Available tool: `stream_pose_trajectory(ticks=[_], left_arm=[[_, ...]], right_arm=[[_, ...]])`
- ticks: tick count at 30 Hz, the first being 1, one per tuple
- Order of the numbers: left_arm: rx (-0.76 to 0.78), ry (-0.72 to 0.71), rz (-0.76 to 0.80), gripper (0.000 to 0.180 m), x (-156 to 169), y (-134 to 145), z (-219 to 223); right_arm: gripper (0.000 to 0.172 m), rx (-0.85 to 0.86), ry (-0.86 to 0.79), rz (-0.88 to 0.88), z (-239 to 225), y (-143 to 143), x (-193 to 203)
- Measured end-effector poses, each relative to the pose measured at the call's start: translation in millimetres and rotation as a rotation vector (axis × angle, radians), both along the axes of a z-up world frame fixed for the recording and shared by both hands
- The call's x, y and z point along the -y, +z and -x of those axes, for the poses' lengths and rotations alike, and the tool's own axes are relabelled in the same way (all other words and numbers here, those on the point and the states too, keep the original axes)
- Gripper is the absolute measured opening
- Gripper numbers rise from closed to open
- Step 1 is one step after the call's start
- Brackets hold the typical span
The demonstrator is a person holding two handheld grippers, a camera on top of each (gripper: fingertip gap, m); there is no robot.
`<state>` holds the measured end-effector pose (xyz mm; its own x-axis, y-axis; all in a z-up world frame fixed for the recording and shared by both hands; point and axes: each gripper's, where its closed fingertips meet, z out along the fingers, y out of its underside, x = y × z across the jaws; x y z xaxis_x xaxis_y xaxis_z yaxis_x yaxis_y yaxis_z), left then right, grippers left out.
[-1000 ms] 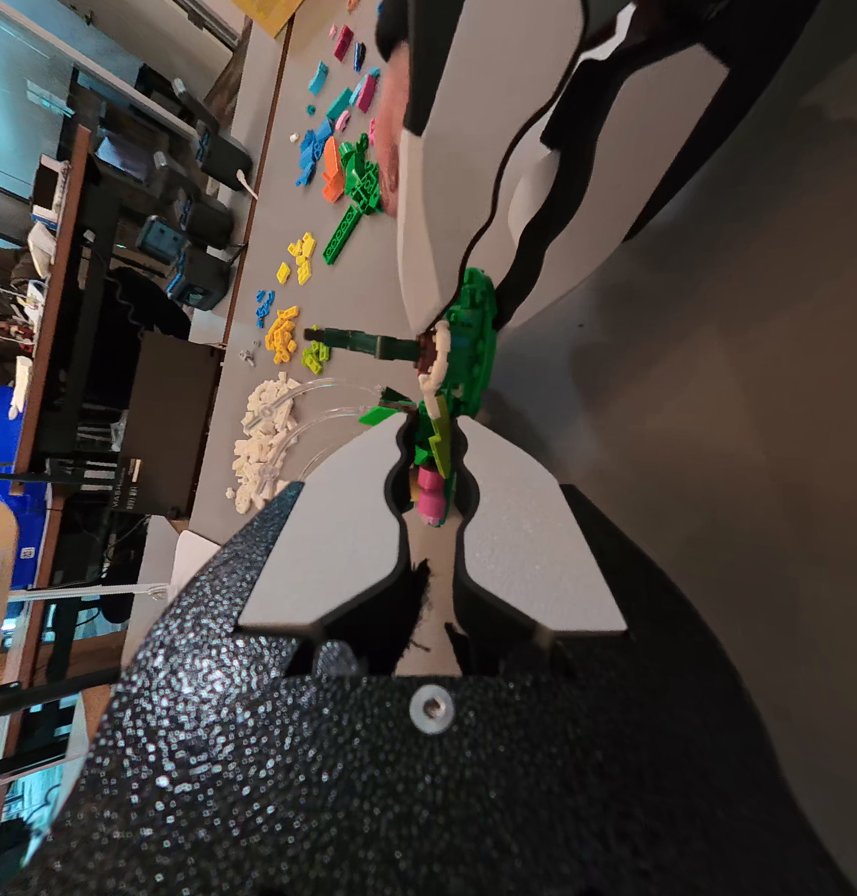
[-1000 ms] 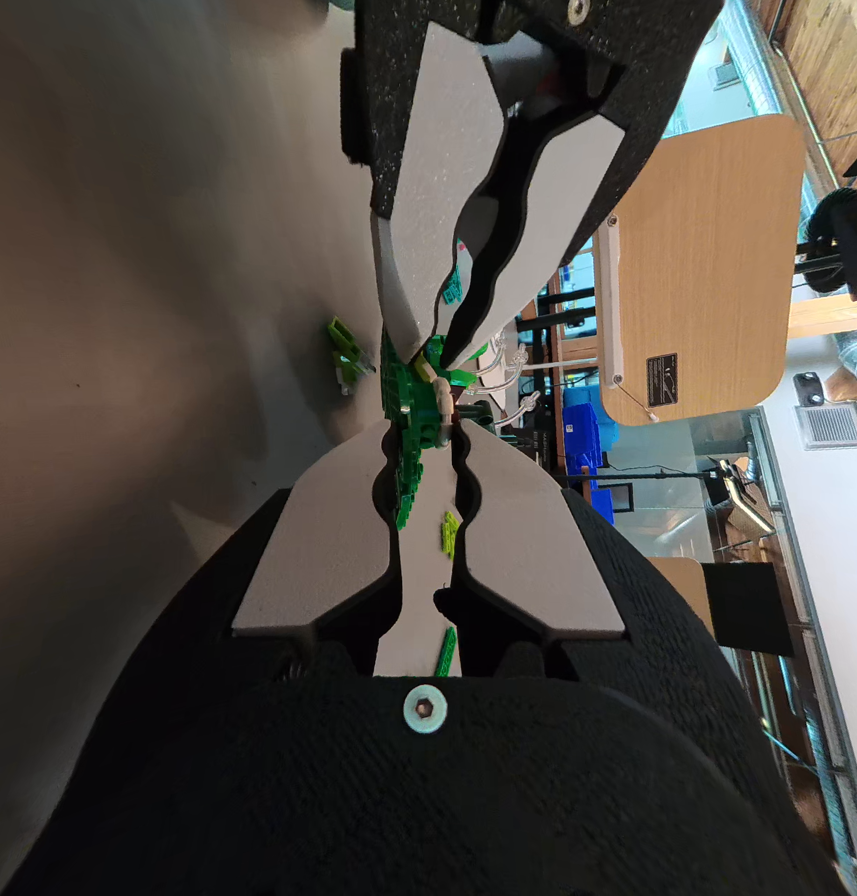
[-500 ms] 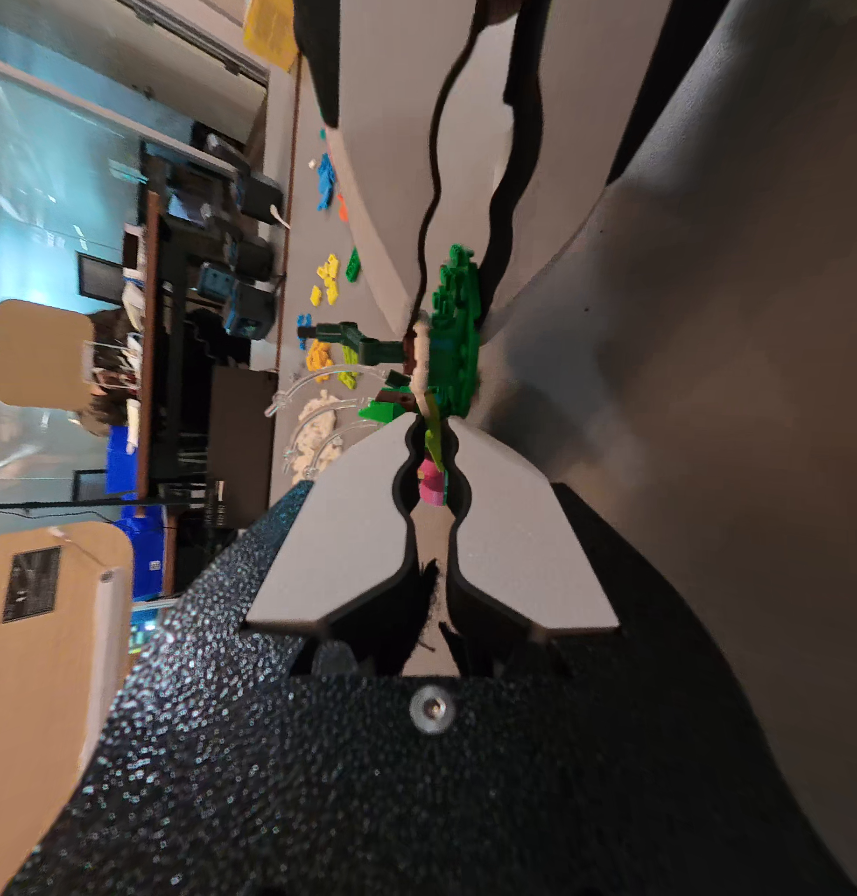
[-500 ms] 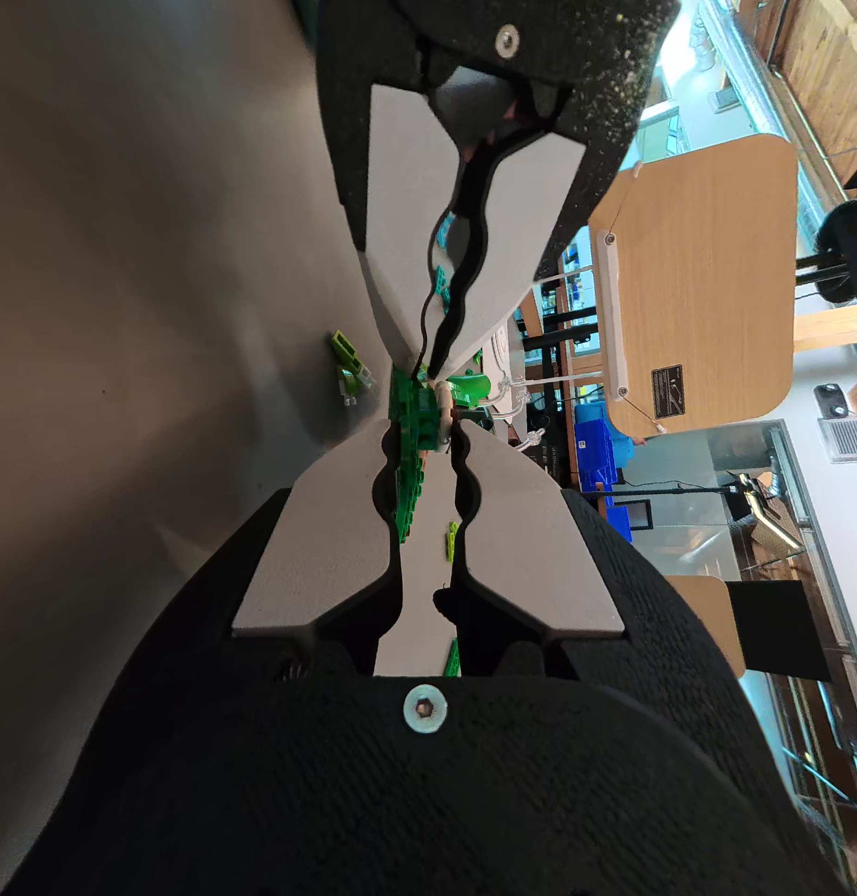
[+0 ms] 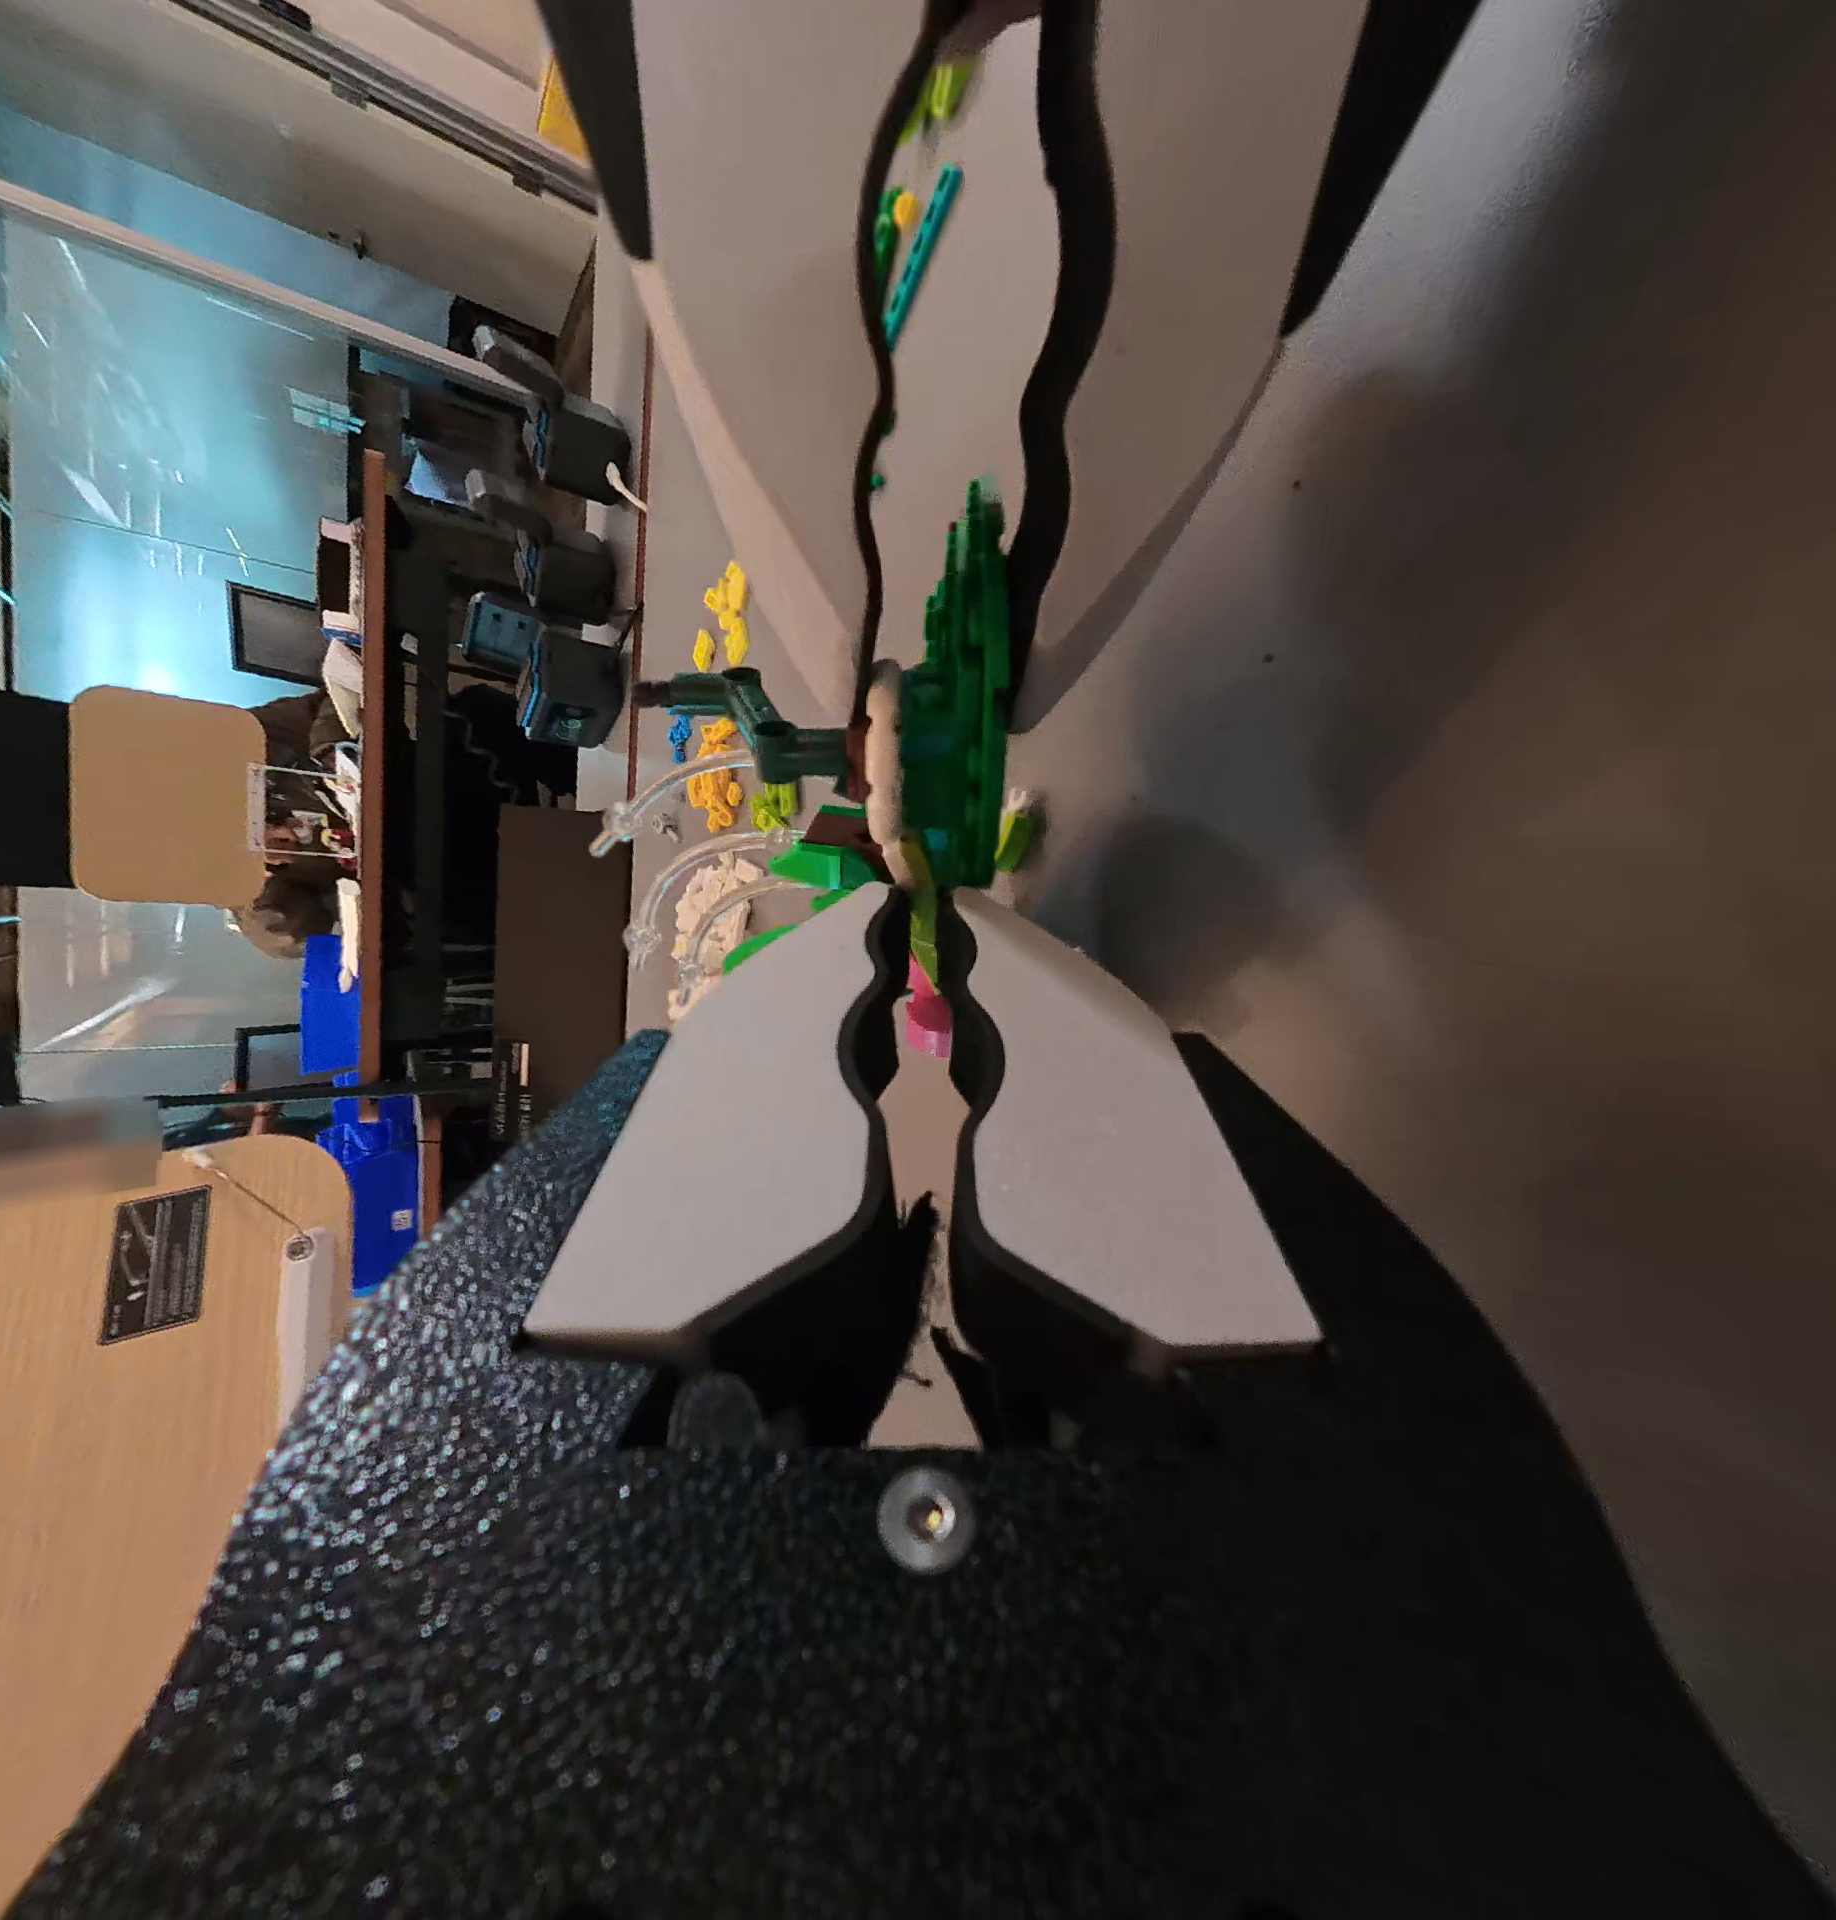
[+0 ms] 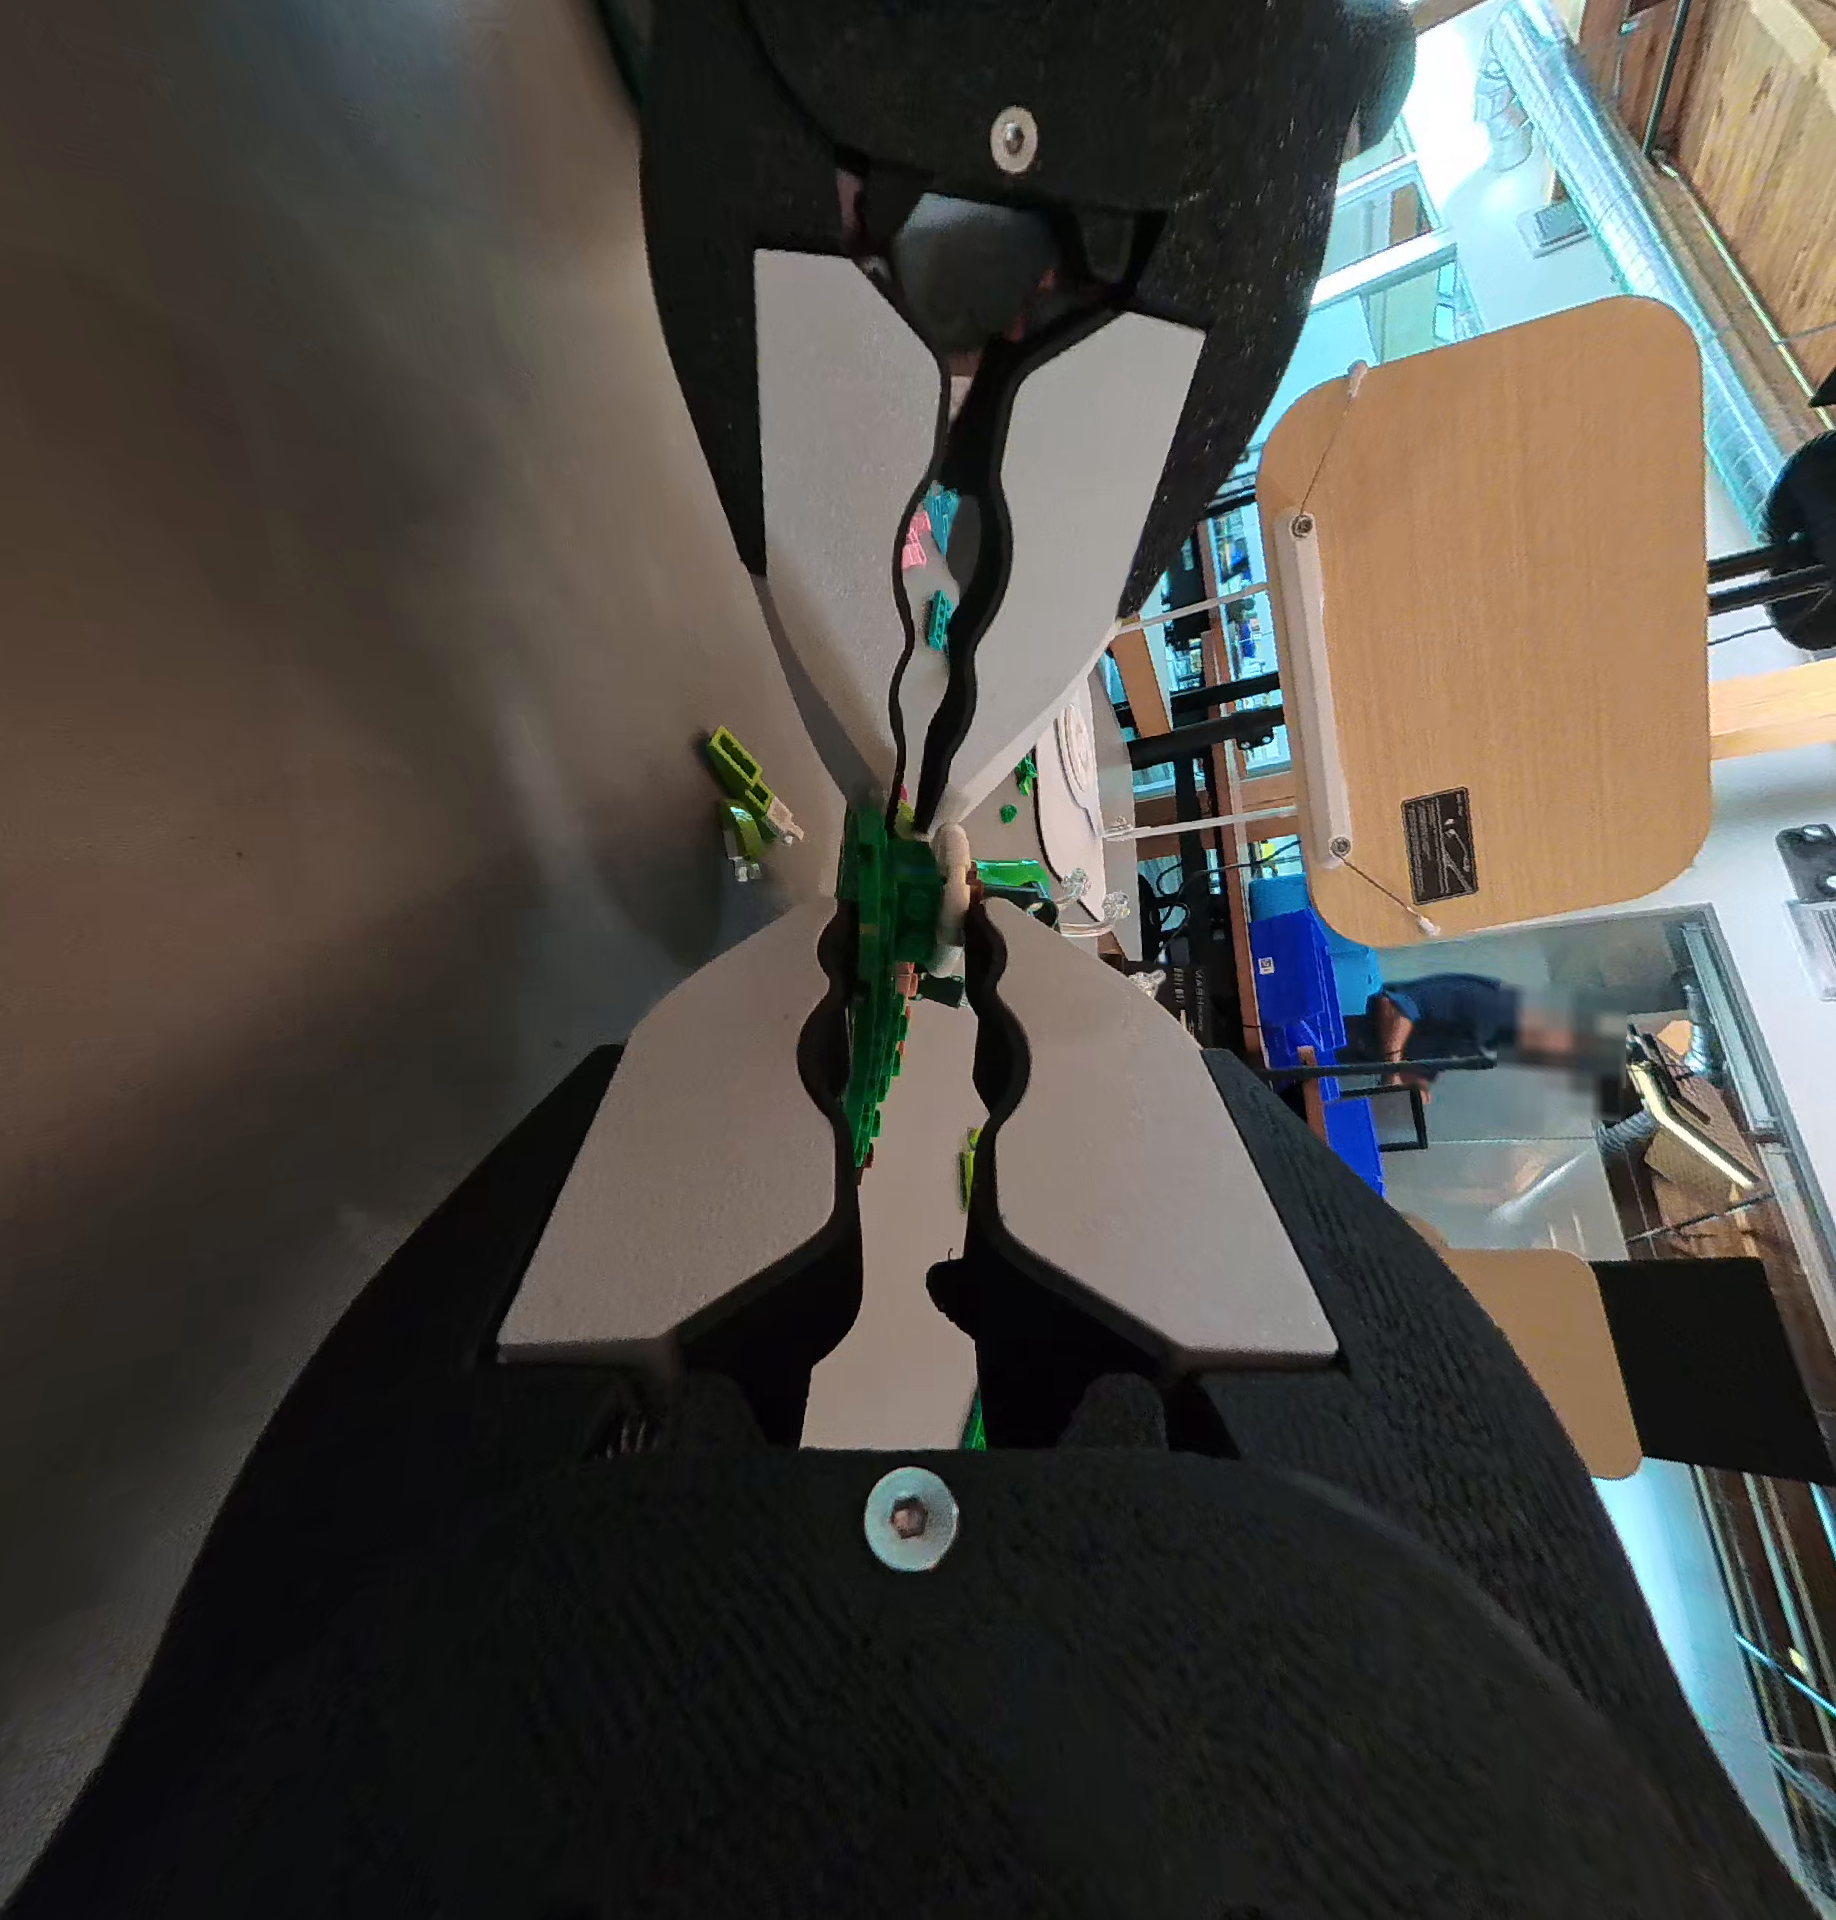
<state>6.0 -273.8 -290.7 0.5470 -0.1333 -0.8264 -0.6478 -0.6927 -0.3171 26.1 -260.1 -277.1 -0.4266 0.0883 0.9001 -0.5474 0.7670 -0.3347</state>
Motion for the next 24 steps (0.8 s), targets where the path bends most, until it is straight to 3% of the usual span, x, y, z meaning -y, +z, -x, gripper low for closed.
stream_pose_trajectory(ticks=[5,10,14,20,24], left_arm=[[-0.254,-0.032,0.140,0.004,4,2,4],[-0.191,-0.011,0.056,0.005,2,6,5],[-0.279,-0.015,0.063,0.013,0,6,8],[-0.306,-0.045,0.087,0.006,-2,1,6],[-0.215,0.070,0.062,0.006,1,5,16]], right_arm=[[0.019,0.005,0.013,-0.066,-3,-9,4],[0.019,0.002,0.017,-0.029,-3,-5,3],[0.019,0.001,0.028,-0.028,-5,-6,6],[0.019,0.004,0.046,-0.011,-8,-4,12],[0.020,-0.051,-0.048,0.026,5,5,7]])
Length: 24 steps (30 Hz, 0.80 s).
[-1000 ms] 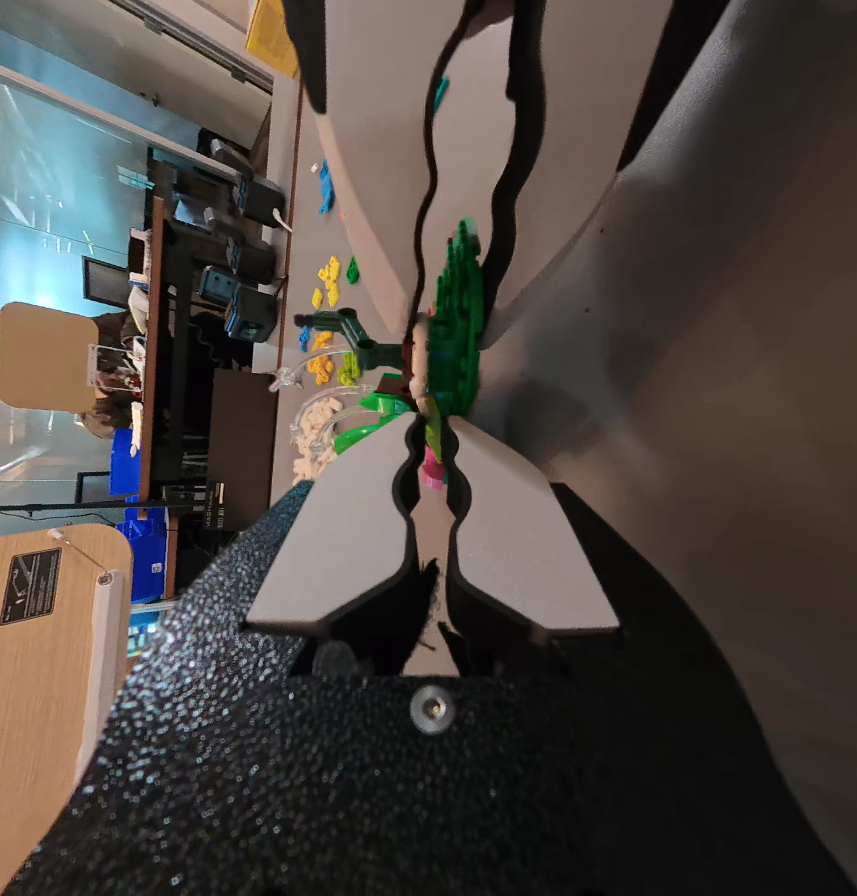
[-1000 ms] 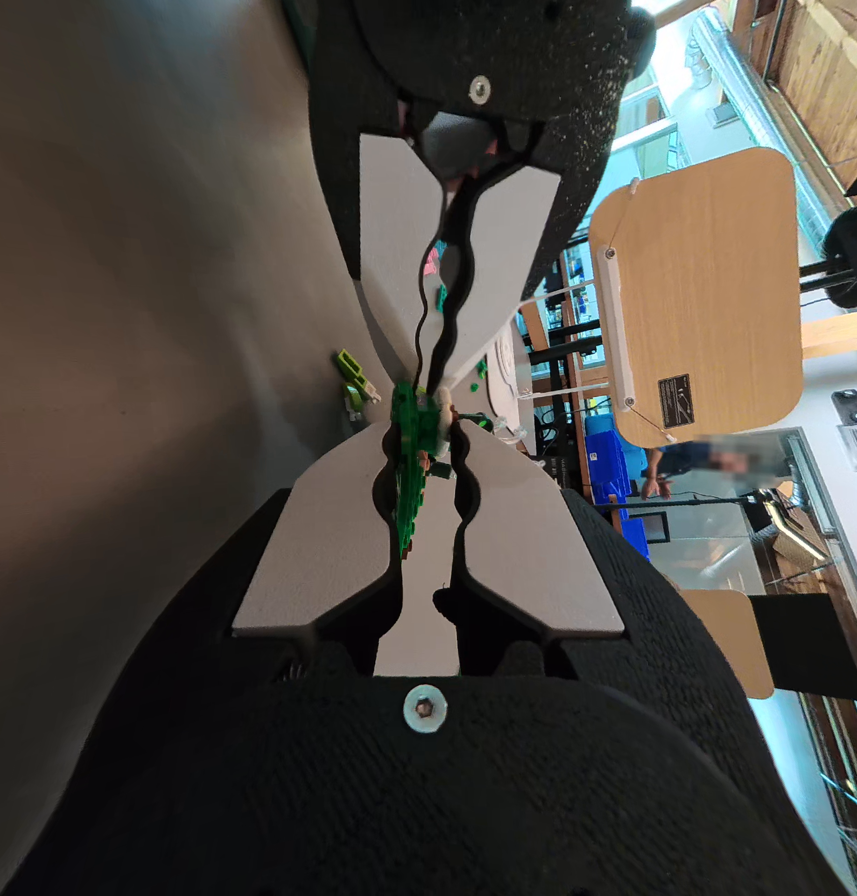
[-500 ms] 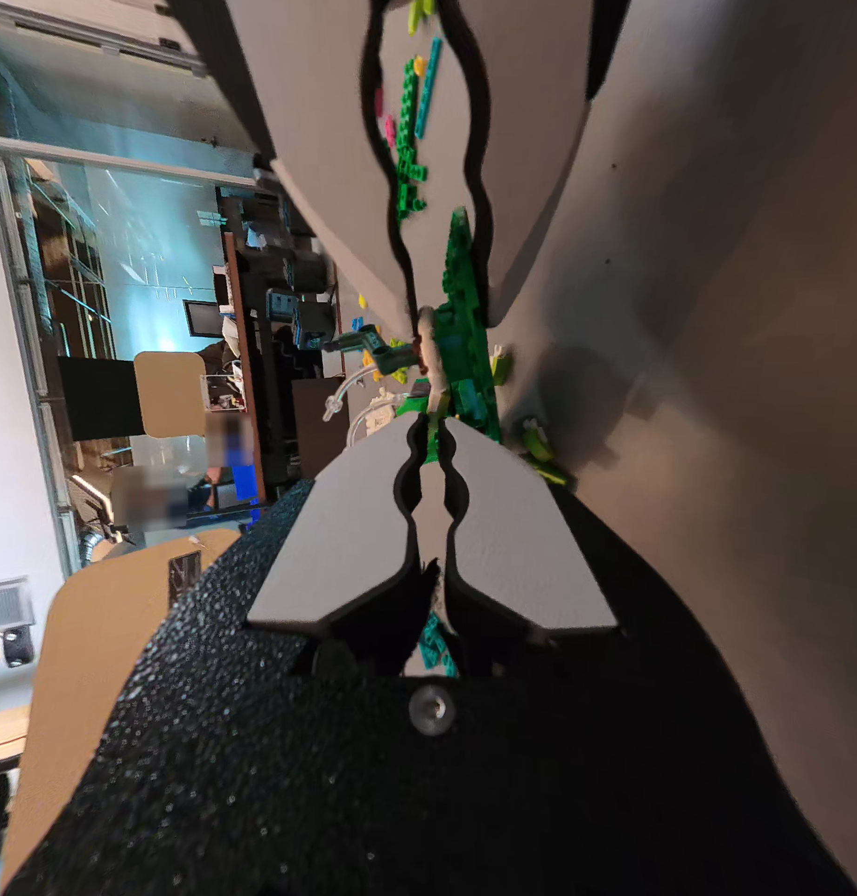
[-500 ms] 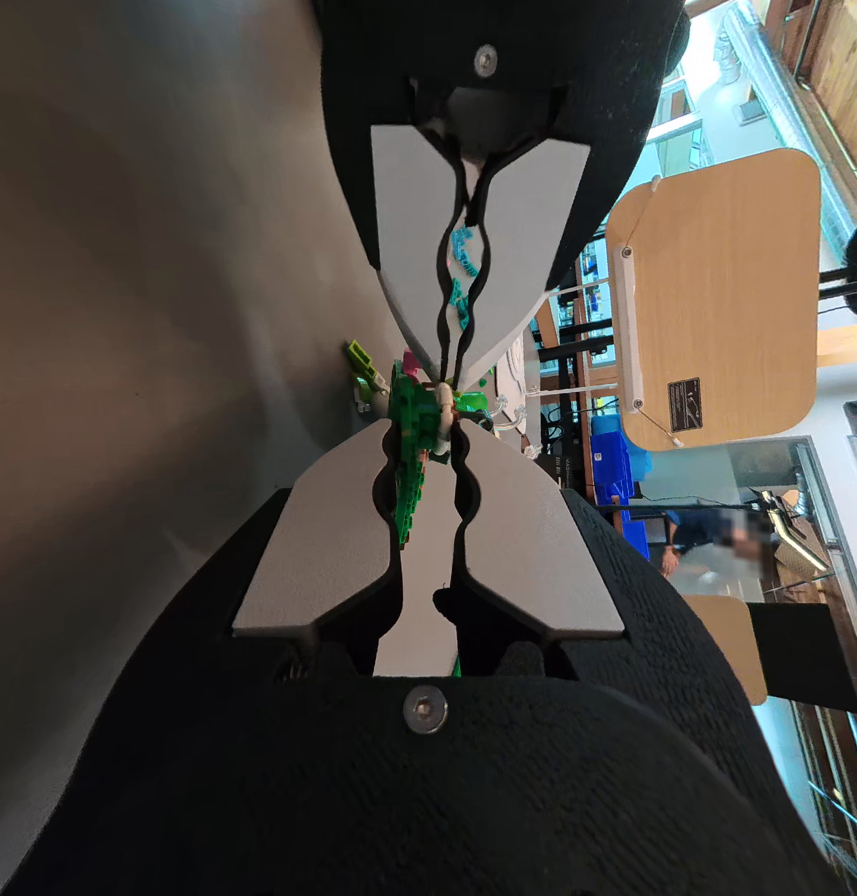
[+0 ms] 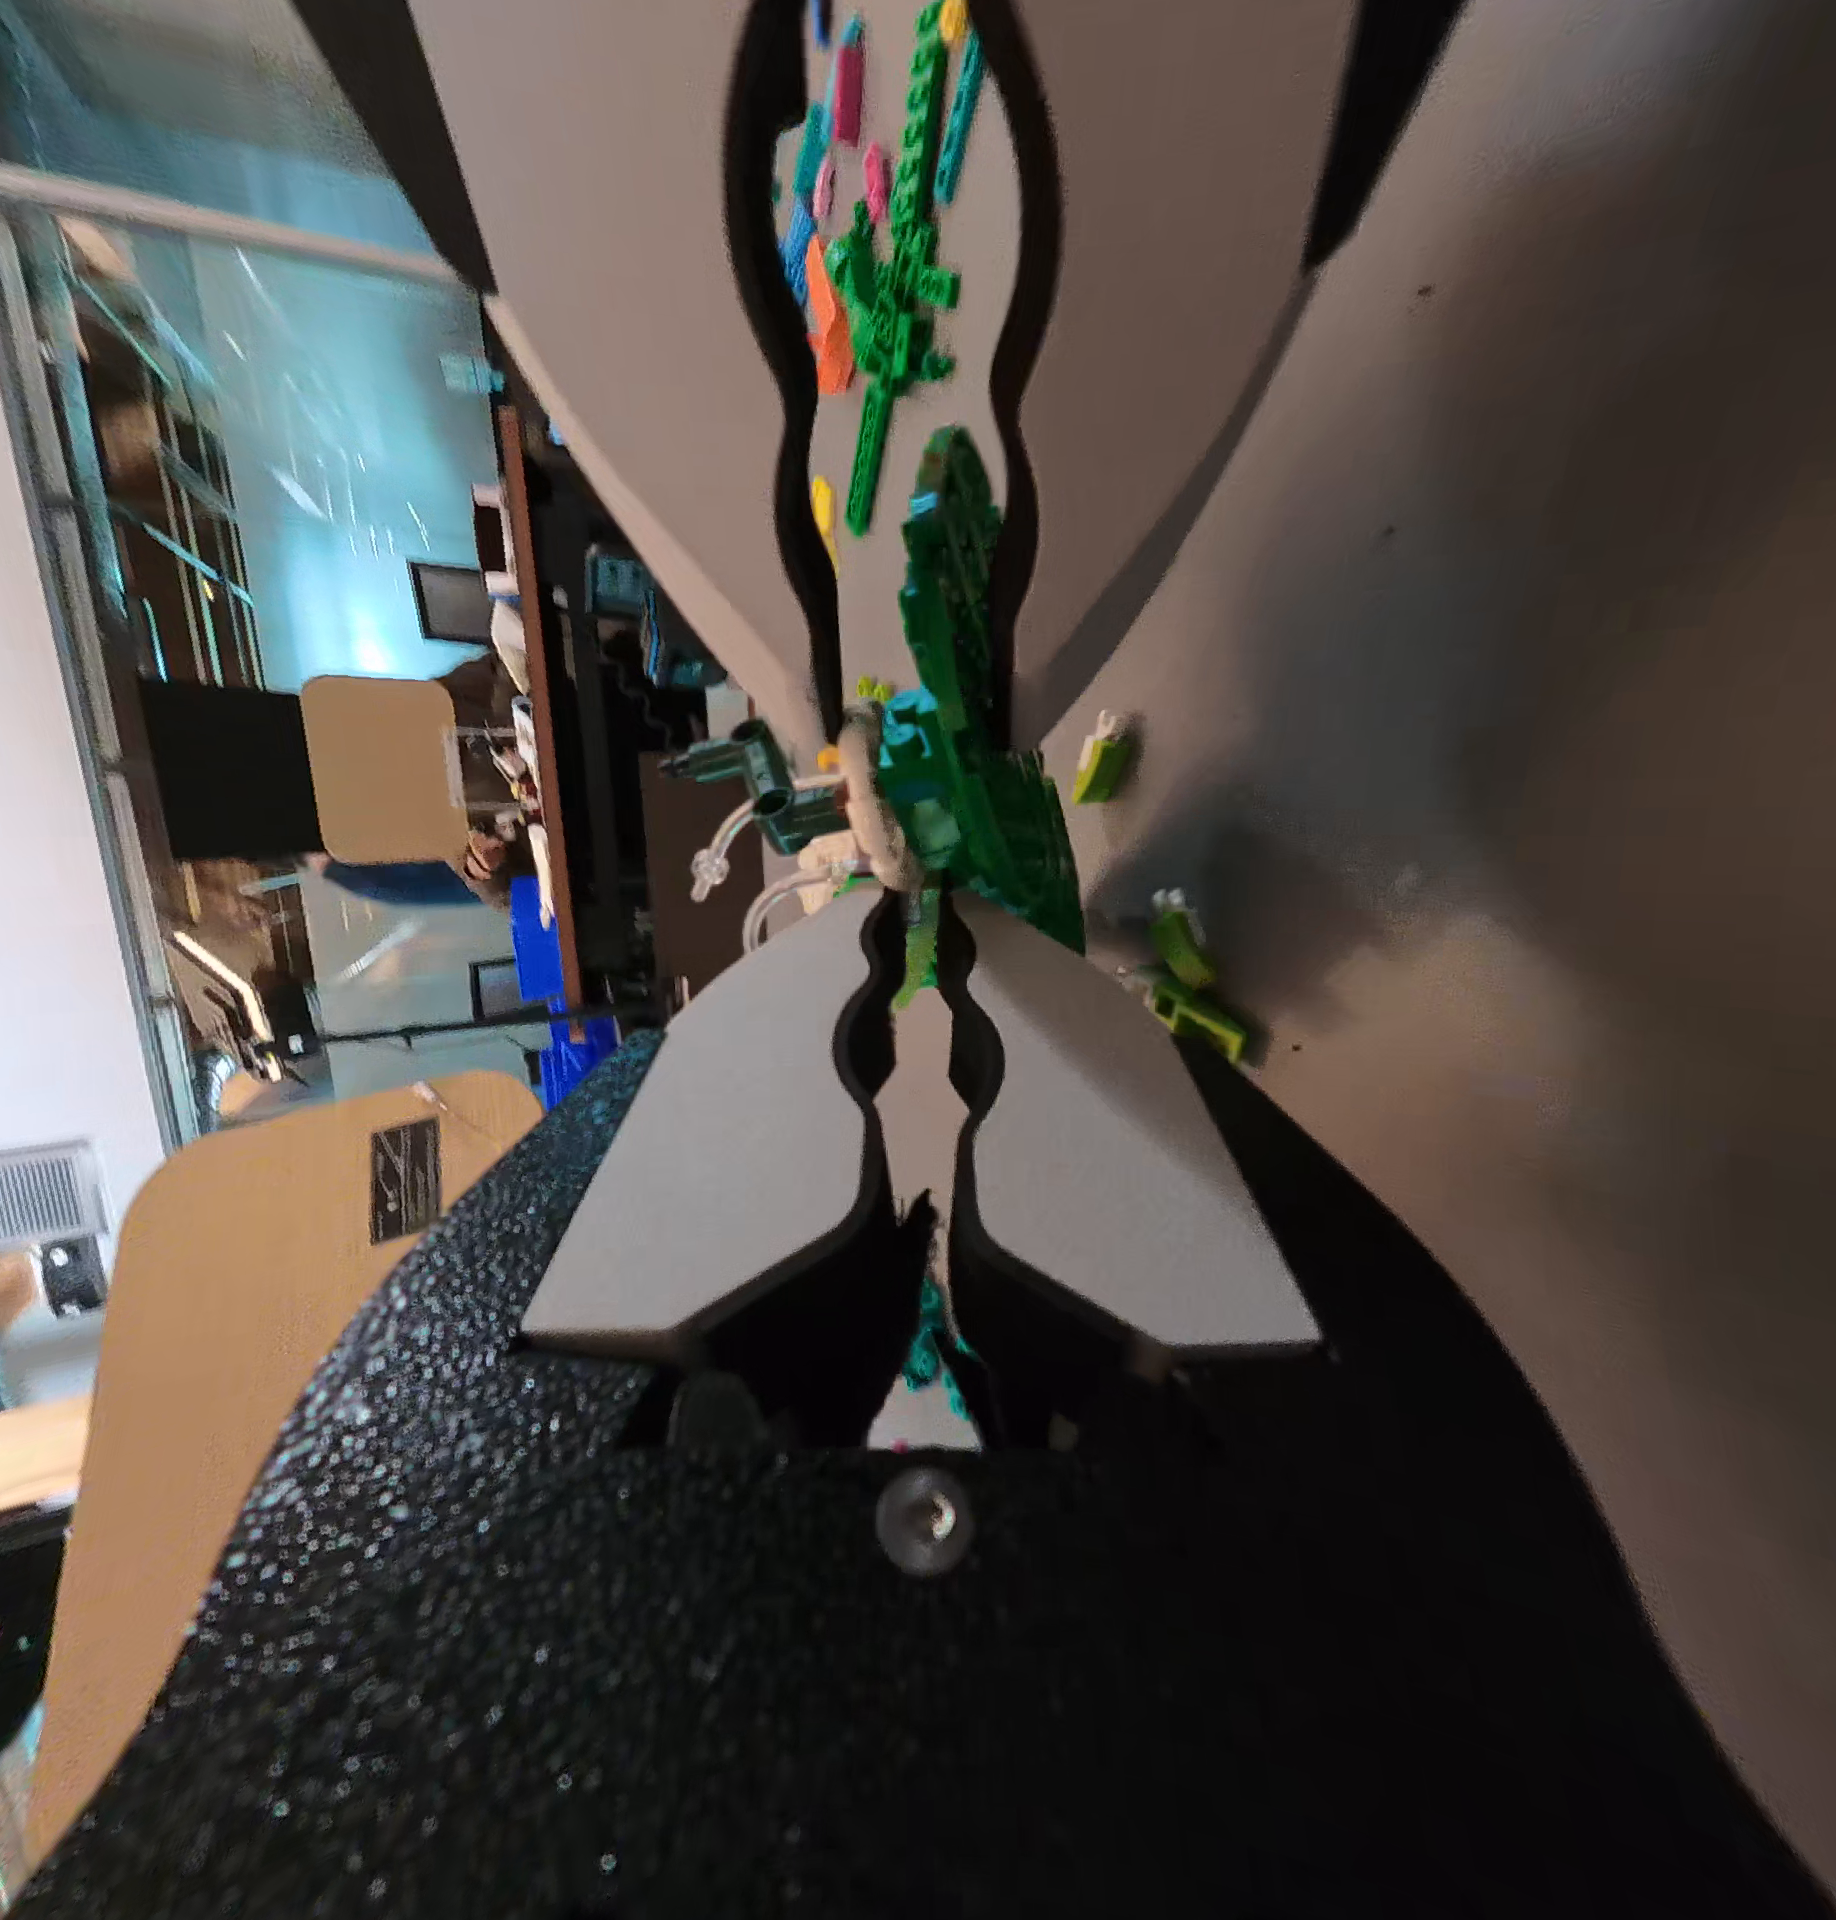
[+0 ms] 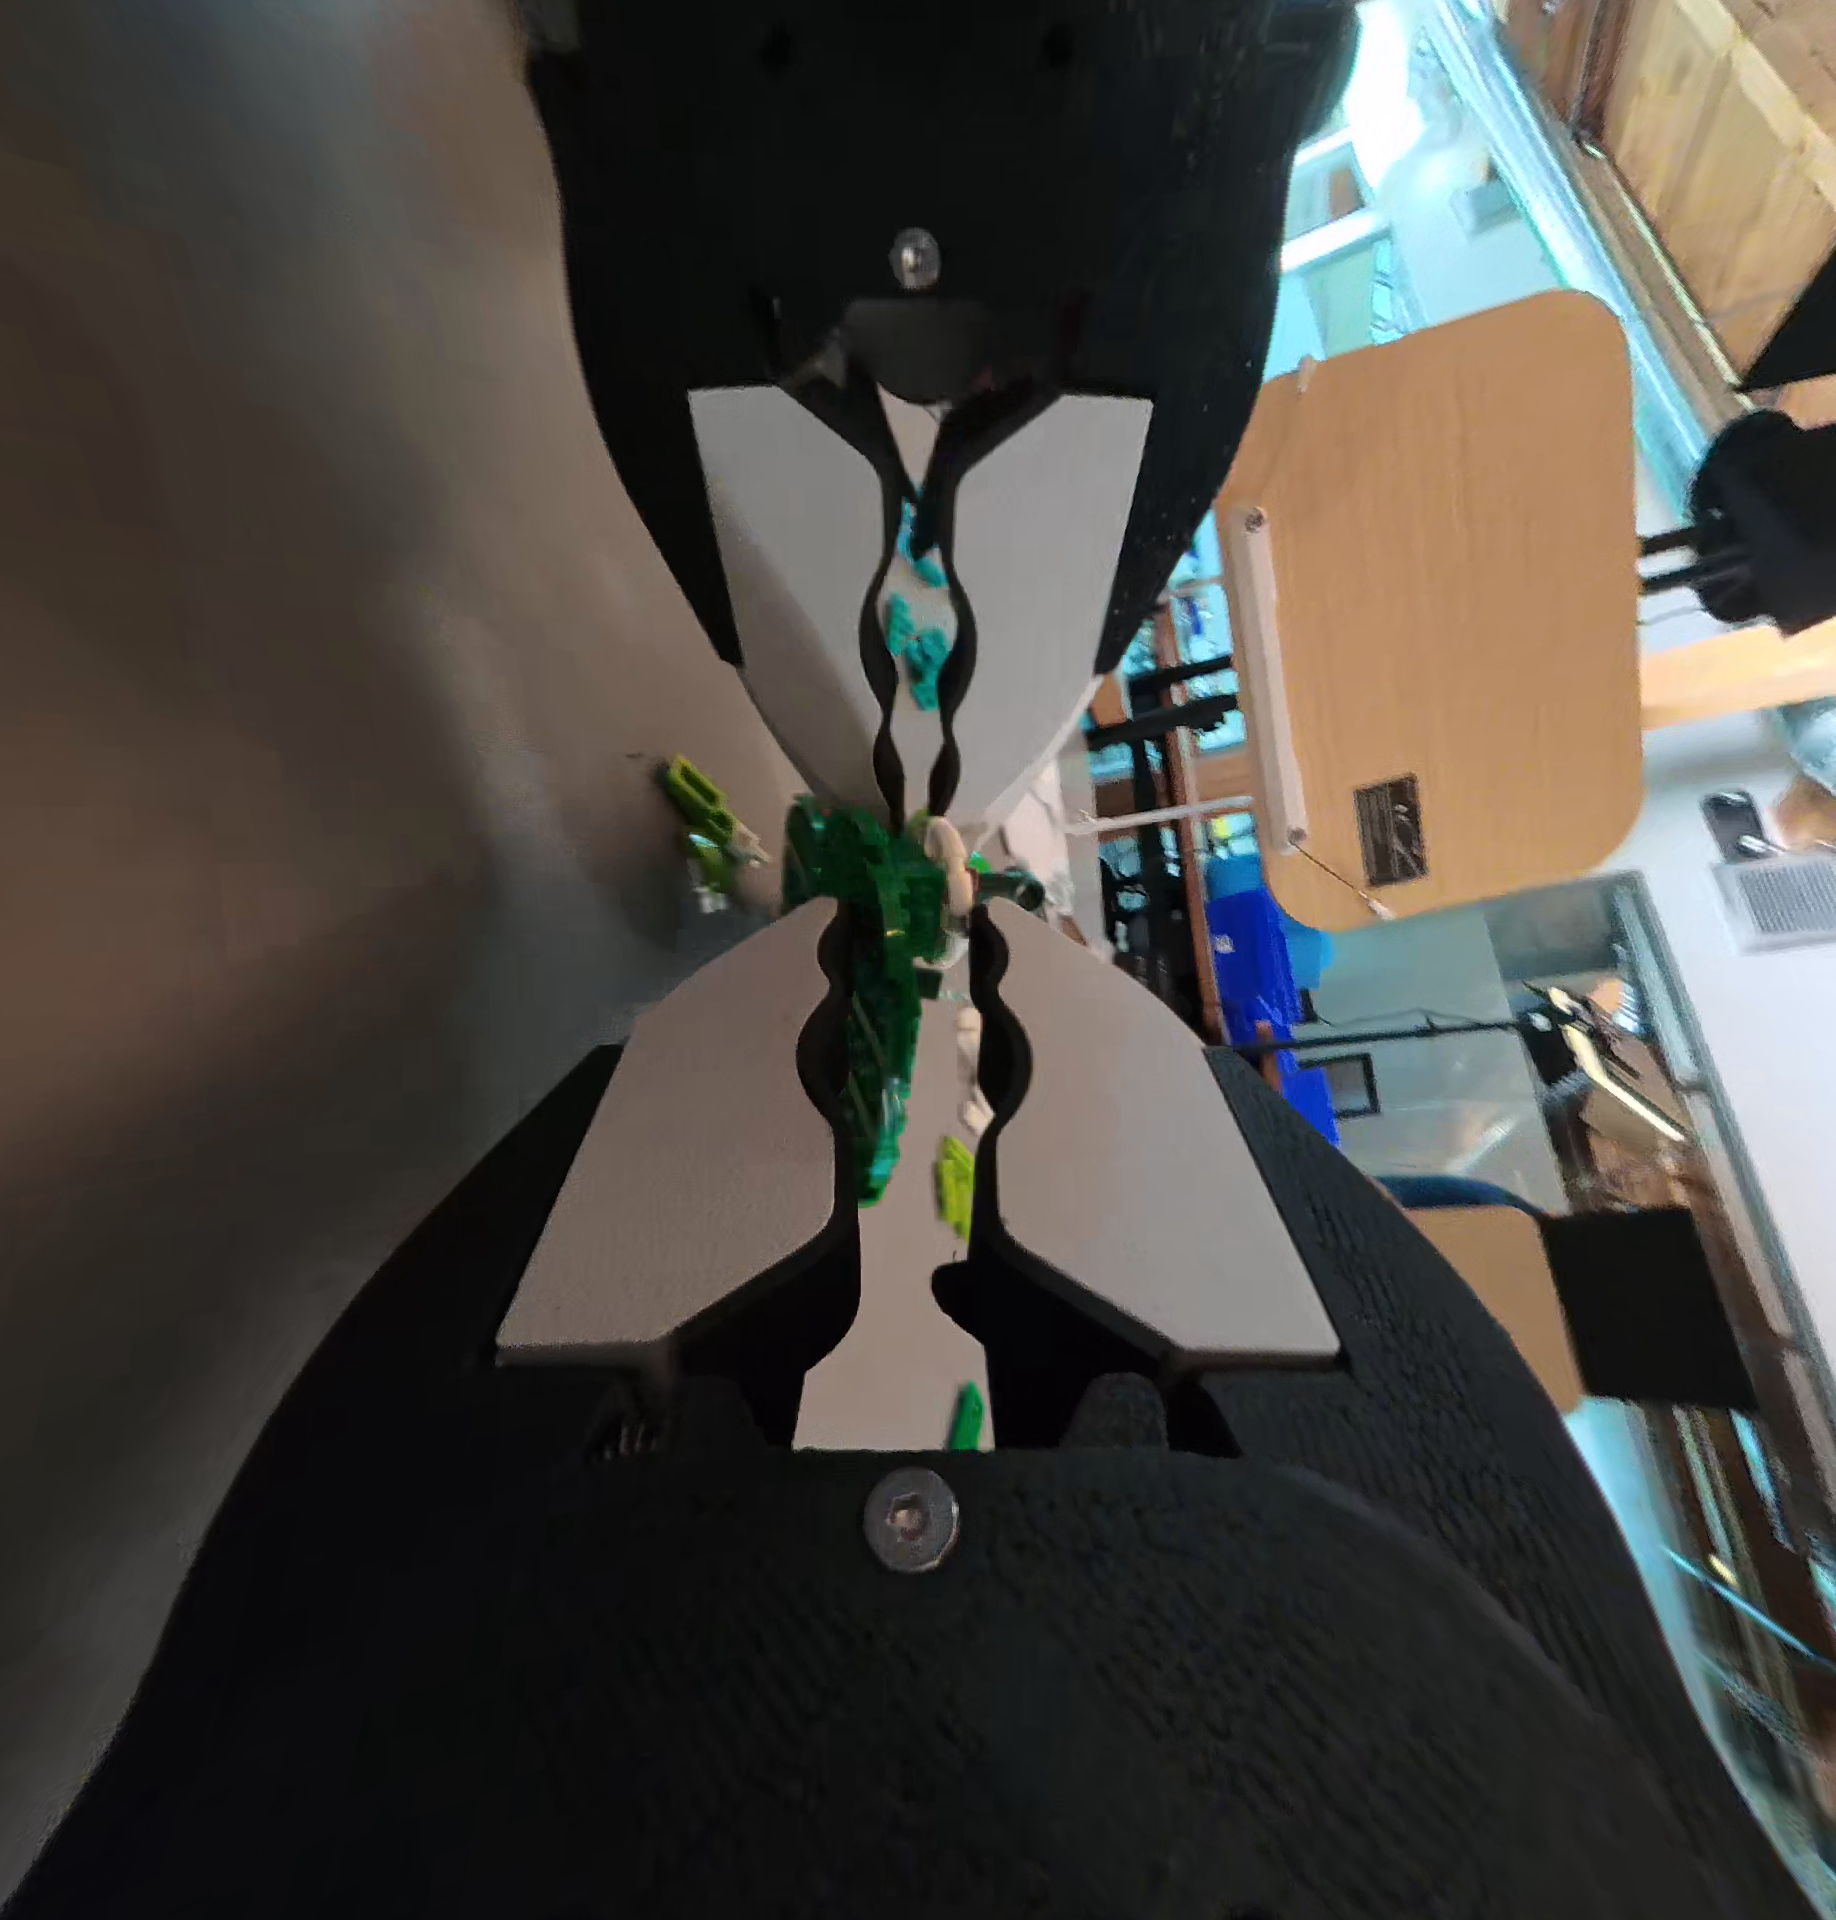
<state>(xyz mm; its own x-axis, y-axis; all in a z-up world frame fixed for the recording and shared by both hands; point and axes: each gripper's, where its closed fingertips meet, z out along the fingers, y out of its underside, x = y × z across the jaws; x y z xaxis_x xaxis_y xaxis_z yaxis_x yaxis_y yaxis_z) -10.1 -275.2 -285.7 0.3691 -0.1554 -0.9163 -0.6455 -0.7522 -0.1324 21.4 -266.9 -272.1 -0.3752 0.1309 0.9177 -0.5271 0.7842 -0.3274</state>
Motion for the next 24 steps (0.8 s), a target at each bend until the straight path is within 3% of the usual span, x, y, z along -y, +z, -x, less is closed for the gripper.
stream_pose_trajectory(ticks=[8,24], left_arm=[[-0.012,0.058,0.002,0.006,-1,0,4],[-0.074,-0.029,-0.077,0.005,4,36,-9]], right_arm=[[0.023,-0.060,-0.101,-0.071,11,-3,-2],[0.021,-0.183,-0.065,-0.012,9,23,-9]])
